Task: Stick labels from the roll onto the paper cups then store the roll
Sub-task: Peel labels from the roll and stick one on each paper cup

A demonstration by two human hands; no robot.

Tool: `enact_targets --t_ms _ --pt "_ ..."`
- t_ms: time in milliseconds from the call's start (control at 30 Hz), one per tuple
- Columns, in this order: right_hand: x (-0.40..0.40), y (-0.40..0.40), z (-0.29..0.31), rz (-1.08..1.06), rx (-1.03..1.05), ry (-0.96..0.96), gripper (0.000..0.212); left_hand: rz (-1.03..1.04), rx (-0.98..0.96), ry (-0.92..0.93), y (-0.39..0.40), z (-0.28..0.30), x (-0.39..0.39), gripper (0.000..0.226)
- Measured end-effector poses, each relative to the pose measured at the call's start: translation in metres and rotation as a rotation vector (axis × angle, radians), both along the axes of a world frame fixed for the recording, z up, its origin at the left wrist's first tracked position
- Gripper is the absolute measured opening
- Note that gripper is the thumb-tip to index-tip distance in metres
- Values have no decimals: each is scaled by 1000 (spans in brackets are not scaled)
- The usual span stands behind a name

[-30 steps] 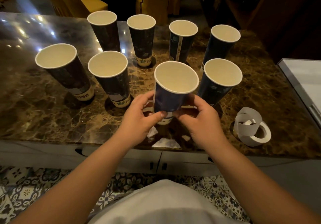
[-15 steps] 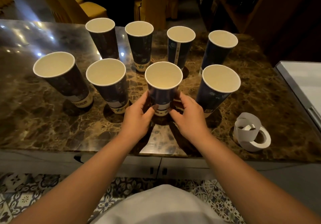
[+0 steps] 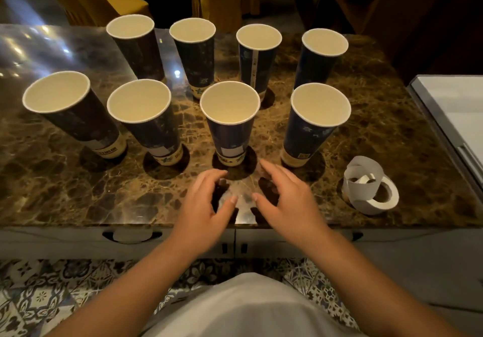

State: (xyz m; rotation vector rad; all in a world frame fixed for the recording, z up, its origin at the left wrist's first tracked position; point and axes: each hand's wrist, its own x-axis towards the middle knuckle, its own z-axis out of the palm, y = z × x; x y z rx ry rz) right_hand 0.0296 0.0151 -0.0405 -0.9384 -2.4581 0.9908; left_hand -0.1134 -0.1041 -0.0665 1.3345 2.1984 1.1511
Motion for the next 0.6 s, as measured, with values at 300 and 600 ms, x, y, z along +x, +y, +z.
enact_targets --t_ms 300,600 --pt "103 18 6 -82 344 53 45 -497 31 275 59 17 69 61" --pt "172 70 -21 -292 457 -64 31 -472 39 352 141 8 124 44"
